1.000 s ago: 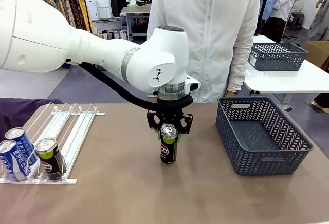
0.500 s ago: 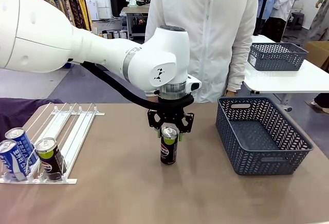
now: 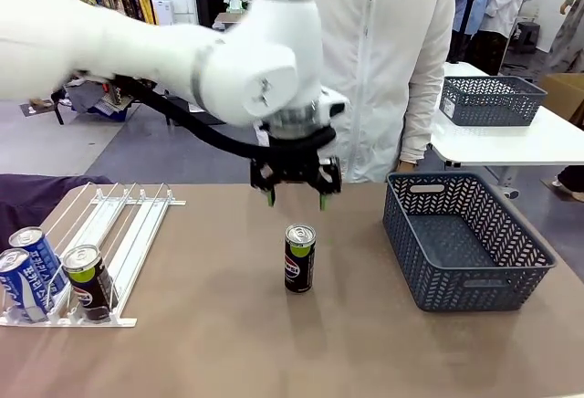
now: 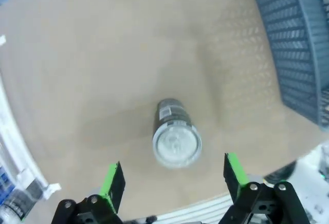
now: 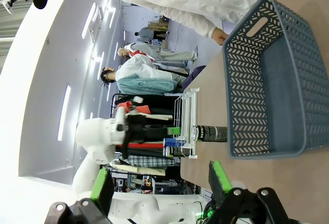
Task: Retrieve and store the cans from the dispenser.
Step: Pick up one can from the Automatic Can Dispenser and place it in the middle of the table.
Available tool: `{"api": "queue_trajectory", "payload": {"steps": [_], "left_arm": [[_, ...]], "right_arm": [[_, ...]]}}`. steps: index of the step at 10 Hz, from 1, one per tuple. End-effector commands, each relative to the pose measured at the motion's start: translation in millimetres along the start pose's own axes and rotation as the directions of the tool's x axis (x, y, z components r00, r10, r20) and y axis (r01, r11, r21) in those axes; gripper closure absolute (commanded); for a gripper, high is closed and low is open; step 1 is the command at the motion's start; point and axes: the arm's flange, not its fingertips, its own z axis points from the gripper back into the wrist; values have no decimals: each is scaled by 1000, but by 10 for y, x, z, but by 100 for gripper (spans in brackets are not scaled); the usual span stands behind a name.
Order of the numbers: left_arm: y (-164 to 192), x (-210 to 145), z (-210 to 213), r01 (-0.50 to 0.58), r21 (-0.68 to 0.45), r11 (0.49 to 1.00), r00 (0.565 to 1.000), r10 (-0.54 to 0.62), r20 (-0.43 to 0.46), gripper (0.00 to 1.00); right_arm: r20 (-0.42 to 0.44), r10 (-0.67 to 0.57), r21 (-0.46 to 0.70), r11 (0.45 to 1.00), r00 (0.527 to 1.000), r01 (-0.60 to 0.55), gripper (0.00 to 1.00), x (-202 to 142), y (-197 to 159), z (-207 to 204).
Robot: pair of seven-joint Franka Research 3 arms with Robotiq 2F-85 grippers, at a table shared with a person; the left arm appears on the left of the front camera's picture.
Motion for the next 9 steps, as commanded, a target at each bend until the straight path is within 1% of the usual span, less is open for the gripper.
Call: {"api": "queue_trajectory", "payload": {"steps": [1, 2, 3, 4, 5, 6, 7, 8, 9], "left_arm": [[623, -523, 677, -19, -83, 996, 1000, 19, 2, 0], [1165, -754, 1039, -6, -208, 978, 1000, 0, -29, 0], [1764, -927, 1299, -29, -292, 956, 1000, 26, -14, 0], [2415, -1089, 1499, -50, -404, 913, 999, 43, -26, 0], [2950, -1232, 1629, -21, -522, 853, 1000, 7, -28, 0], [3593, -1472, 1772, -110, -611, 784, 992, 126, -17, 0], [4003, -1612, 1800, -88, -704, 704, 995, 99, -26, 0], [4403, -1693, 1783, -33, -797, 603, 999, 44, -8, 0], [4801, -1749, 1791, -17, -860, 510, 999, 36, 2, 0]], "right_arm": [[-6, 3, 1, 1000, 1000, -3, 0, -14, 21, 23], [-6, 3, 1, 1000, 1000, -3, 0, -14, 21, 23], [-6, 3, 1, 1000, 1000, -3, 0, -14, 21, 23], [-6, 3, 1, 1000, 1000, -3, 0, -14, 21, 23], [-6, 3, 1, 1000, 1000, -3, 0, -14, 21, 23], [-6, 3, 1, 1000, 1000, -3, 0, -14, 21, 23], [-6, 3, 1, 1000, 1000, -3, 0, -14, 21, 23], [-6, 3, 1, 1000, 1000, -3, 0, -14, 21, 23], [-6, 3, 1, 1000, 1000, -3, 0, -14, 21, 23]]}}
